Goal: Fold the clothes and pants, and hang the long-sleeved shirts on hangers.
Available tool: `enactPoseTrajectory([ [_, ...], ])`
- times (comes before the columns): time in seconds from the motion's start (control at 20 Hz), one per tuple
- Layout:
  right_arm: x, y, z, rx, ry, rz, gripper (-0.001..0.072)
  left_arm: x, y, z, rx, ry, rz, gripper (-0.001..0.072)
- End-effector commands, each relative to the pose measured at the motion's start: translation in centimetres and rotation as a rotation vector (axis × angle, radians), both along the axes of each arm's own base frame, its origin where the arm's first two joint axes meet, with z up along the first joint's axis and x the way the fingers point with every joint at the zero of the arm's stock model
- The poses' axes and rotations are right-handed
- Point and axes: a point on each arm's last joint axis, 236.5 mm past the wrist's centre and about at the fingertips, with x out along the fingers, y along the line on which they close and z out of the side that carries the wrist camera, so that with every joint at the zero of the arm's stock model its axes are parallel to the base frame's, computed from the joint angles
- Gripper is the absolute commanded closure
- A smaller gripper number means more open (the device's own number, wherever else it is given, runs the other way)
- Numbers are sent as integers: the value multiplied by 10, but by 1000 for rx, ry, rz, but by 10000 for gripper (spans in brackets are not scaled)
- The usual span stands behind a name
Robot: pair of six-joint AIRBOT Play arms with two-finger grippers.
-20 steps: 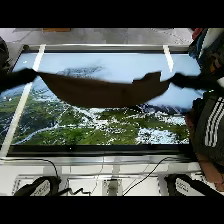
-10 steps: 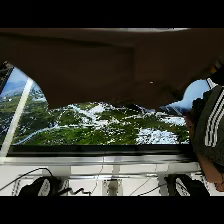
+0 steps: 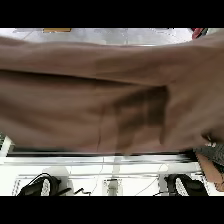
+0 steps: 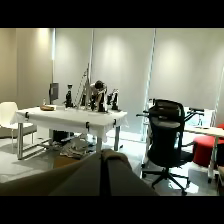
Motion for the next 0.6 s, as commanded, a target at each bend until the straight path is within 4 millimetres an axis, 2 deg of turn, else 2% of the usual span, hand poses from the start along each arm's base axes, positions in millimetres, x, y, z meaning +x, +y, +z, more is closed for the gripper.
enactPoseTrajectory([
  [0.0,41,-14,-20,2,114,-33,697,43,2,-43,22,212,-12,693],
  [0.05,69,-18,-45,2,224,-27,697,70,2,-73,14,342,-44,693],
  [0.1,100,-20,-79,-5,363,-7,697,97,3,-108,1,483,-81,693],
  [0.2,162,-27,-161,-4,666,41,697,152,4,-191,-50,788,-175,693],
  [0.3,212,-35,-244,28,927,80,696,196,4,-277,-105,1066,-266,692],
  [0.4,252,-44,-324,79,1132,101,696,234,-3,-360,-135,1294,-353,692],
  [0.5,293,-55,-393,147,1252,86,696,272,-11,-433,-80,1424,-412,693],
  [0.55,311,-61,-422,181,1287,73,696,288,-15,-465,-61,1463,-428,693],
])
